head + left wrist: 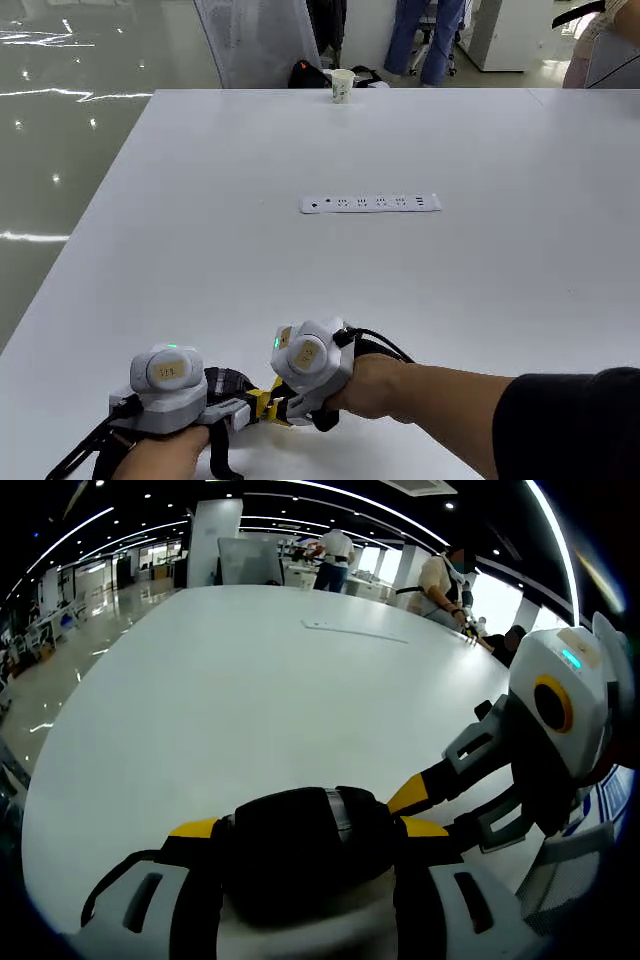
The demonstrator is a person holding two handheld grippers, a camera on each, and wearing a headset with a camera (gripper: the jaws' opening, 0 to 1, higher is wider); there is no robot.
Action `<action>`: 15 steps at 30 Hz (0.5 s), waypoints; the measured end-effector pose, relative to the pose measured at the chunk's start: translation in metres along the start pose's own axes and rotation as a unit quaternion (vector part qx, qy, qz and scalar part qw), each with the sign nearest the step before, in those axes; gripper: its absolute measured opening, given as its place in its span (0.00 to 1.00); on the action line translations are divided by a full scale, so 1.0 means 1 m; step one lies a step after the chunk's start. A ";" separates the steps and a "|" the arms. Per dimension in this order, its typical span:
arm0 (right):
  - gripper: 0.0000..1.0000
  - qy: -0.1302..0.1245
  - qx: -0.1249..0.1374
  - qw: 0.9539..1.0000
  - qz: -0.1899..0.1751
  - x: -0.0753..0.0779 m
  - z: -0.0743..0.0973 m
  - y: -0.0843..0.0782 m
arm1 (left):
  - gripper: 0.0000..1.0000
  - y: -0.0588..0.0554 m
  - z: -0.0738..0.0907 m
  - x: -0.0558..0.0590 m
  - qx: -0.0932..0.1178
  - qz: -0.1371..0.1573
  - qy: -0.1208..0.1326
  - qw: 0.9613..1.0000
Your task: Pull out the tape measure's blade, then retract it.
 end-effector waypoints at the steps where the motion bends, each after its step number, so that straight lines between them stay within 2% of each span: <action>1: 0.13 -0.001 0.001 1.000 -0.001 0.000 0.001 0.000 | 0.65 0.000 0.000 0.000 0.001 0.003 -0.002 1.000; 6: 0.14 -0.008 0.007 1.000 -0.012 0.002 0.011 -0.001 | 0.64 0.002 0.003 0.000 -0.001 0.010 -0.012 1.000; 15: 0.14 -0.023 0.017 0.999 -0.034 0.004 0.030 -0.012 | 0.64 0.007 0.013 -0.004 0.003 -0.020 -0.038 0.999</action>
Point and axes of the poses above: the centre of the closed fingertips' face, and the gripper's own axes: z roughly backward along the fingers, x roughly to its right, y roughly out of its top, the point moved 9 cm from there along z, roughly backward along the fingers, and after that the axes turned 15 degrees about -y, right-handed, at the moved point
